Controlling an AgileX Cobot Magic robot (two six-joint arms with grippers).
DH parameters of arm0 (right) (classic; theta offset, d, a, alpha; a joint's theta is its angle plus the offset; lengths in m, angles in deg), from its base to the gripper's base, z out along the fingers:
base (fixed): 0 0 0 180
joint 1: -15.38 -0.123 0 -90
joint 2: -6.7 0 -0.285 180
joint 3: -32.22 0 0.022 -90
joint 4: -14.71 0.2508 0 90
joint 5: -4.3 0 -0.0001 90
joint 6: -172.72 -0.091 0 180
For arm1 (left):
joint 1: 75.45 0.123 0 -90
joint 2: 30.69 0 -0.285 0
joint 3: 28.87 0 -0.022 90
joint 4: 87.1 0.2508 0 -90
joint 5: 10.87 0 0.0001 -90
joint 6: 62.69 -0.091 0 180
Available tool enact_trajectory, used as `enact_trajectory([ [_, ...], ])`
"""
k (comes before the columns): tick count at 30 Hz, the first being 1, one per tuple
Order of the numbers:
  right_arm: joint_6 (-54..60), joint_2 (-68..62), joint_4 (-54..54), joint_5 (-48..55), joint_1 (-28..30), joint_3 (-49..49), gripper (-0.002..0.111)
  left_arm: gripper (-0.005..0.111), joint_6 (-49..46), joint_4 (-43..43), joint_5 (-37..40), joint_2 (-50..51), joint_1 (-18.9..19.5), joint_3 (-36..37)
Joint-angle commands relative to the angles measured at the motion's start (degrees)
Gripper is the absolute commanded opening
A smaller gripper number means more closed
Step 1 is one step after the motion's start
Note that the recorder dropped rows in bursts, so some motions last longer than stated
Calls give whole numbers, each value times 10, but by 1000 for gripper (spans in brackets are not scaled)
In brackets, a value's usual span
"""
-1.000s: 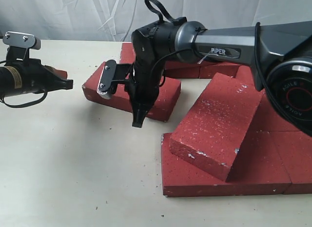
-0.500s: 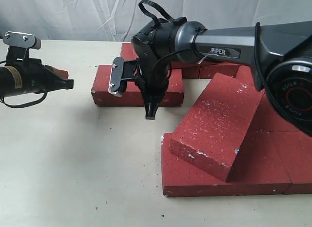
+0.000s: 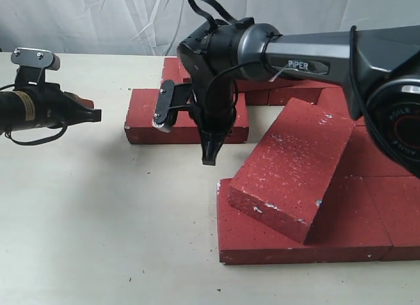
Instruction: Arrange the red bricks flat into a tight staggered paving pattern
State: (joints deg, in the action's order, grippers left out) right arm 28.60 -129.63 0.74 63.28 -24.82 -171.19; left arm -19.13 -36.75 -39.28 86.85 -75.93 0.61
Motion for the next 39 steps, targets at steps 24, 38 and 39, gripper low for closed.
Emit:
enact_trajectory([
  [24,-85,294,183,-253,168,297,-1,0,208,201,85,59,-66,-106],
  [38,-76,301,266,-369,184,353,-1,0,205,200,80,59,-67,-114],
  [39,-72,301,291,-369,181,353,-1,0,205,200,83,59,-64,-114],
])
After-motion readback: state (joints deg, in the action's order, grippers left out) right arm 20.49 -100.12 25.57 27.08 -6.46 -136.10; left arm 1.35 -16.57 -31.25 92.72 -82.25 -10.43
